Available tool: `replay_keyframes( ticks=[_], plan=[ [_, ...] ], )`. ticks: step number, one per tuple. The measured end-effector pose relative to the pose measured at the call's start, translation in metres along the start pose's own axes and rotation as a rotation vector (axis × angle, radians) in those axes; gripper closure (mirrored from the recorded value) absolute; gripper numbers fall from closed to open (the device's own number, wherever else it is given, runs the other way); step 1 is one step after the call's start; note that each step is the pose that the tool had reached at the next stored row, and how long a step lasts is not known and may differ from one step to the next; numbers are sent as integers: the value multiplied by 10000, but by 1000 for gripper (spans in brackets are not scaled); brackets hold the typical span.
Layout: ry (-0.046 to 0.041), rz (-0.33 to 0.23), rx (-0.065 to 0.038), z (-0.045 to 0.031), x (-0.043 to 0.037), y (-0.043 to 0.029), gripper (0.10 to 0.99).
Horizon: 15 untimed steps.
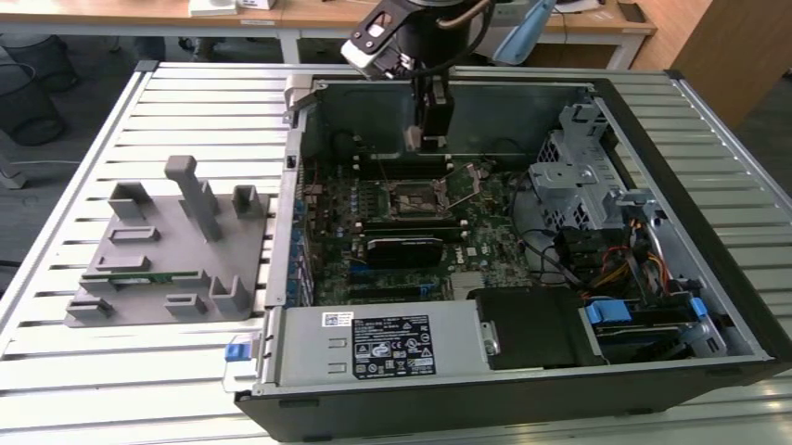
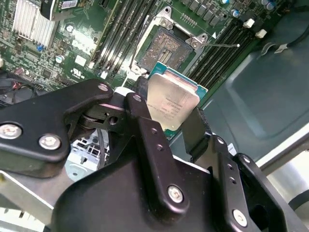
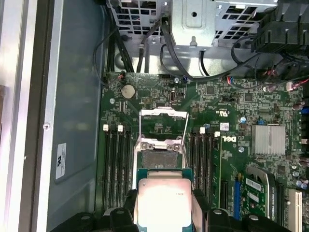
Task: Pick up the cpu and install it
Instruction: 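Place the cpu into insertion slot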
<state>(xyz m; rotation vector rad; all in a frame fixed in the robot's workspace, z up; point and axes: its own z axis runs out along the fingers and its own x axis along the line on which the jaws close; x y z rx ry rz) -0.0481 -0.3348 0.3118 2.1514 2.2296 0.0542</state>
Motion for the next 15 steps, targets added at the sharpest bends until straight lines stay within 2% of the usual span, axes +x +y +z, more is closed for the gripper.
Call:
replay_keyframes(
  ticks=[3, 15],
  plan=[
    [6, -87, -3, 31, 9, -1, 561],
    [9, -94, -2, 247, 13, -12, 561]
  ],
)
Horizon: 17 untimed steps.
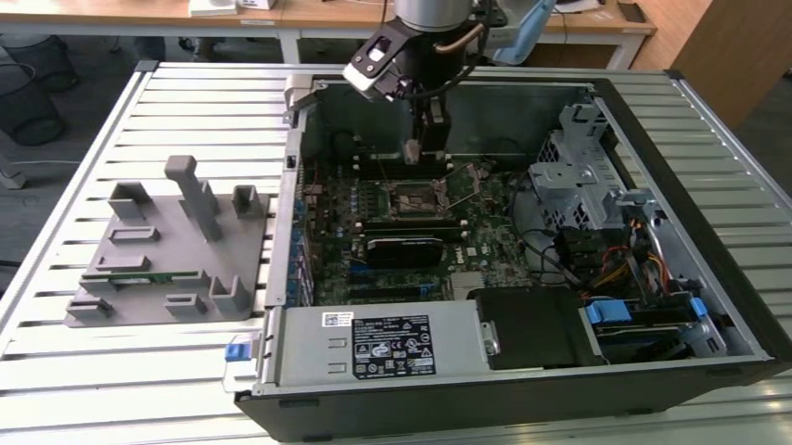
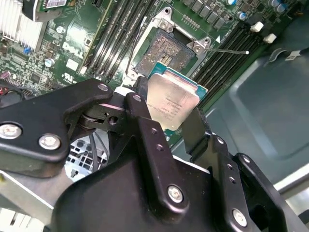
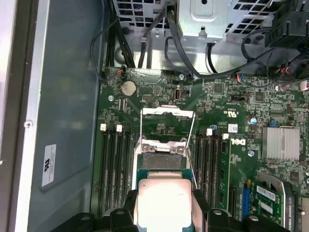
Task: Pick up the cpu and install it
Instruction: 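Place the cpu into insertion slot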
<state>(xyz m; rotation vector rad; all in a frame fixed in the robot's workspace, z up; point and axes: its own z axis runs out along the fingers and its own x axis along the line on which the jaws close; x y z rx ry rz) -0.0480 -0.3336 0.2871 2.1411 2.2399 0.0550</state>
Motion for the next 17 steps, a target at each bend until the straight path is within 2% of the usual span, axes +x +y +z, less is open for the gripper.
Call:
replay_keyframes(
  ticks=[9, 17],
  plan=[
    [-9, 116, 0, 110, 1, -6, 561],
    [-3, 135, 0, 250, 3, -13, 561]
  ],
)
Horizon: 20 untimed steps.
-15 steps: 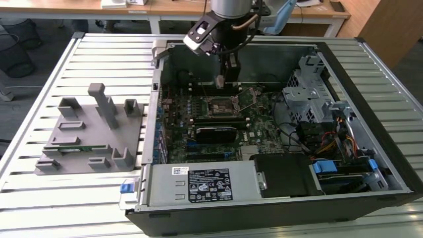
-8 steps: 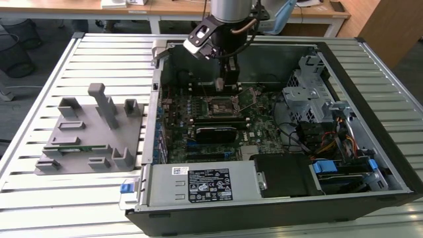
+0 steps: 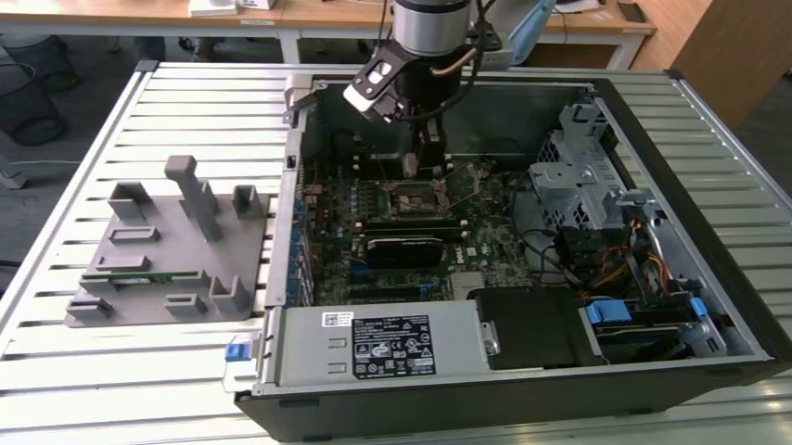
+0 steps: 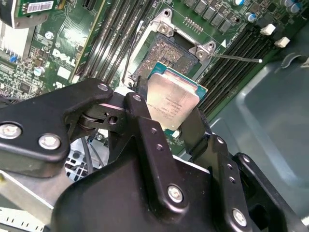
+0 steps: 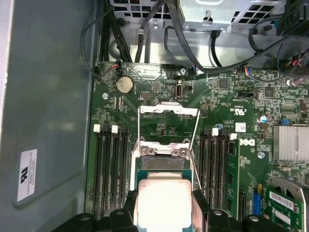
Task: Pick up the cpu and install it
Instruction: 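Place the cpu into insertion slot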
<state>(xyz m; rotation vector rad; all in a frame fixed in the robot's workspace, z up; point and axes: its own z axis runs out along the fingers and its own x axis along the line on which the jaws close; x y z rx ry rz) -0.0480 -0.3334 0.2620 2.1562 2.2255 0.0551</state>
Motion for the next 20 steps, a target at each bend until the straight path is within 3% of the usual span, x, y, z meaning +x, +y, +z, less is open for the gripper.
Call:
replay_keyframes(
  ticks=[20],
  plan=[
    [-6, 112, 1, 242, 3, -17, 561]
  ],
)
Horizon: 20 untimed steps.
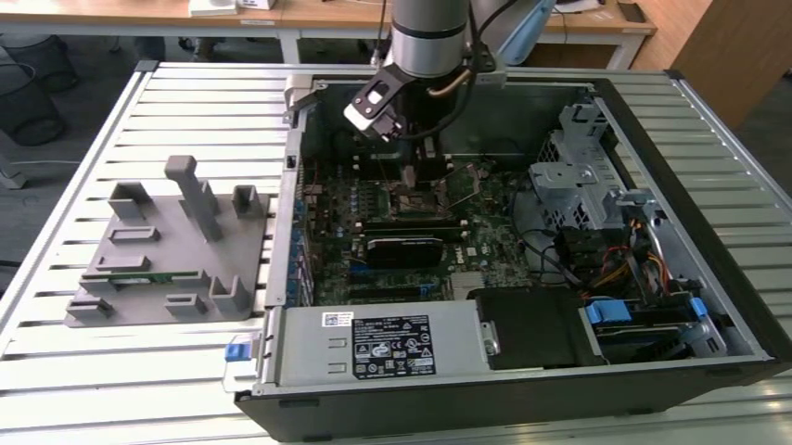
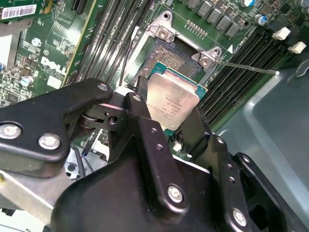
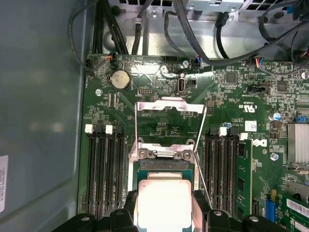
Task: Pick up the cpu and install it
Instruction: 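Place the cpu into insertion slot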
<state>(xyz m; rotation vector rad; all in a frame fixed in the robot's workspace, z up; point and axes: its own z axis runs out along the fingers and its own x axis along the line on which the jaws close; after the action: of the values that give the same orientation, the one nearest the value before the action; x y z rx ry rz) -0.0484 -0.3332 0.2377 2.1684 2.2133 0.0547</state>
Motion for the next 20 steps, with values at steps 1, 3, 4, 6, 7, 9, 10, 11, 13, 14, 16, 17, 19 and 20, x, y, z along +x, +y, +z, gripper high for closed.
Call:
replay_keyframes(
  ticks=[1, 3, 4, 6, 7, 9, 10, 11, 13, 14, 16, 17, 19, 20],
  plan=[
    [-1, 8, 0, 12, 0, -2, 561],
    [-2, 27, 0, 35, 1, -6, 561],
    [-3, 42, 0, 45, 2, -9, 561],
    [-4, 72, 0, 75, 3, -15, 561],
    [-5, 75, 0, 87, 3, -15, 561],
    [-5, 81, 0, 114, 3, -17, 561],
    [-4, 80, 0, 130, 4, -18, 561],
    [-5, 81, 0, 149, 4, -19, 561],
    [-6, 81, 1, 184, 4, -21, 561],
    [-5, 81, 1, 201, 4, -22, 561],
    [-5, 82, 1, 227, 4, -24, 561],
    [-6, 89, 1, 239, 4, -25, 561],
    [-7, 130, 0, 259, 4, -26, 561],
    [-8, 157, 0, 269, 4, -27, 561]
  ],
)
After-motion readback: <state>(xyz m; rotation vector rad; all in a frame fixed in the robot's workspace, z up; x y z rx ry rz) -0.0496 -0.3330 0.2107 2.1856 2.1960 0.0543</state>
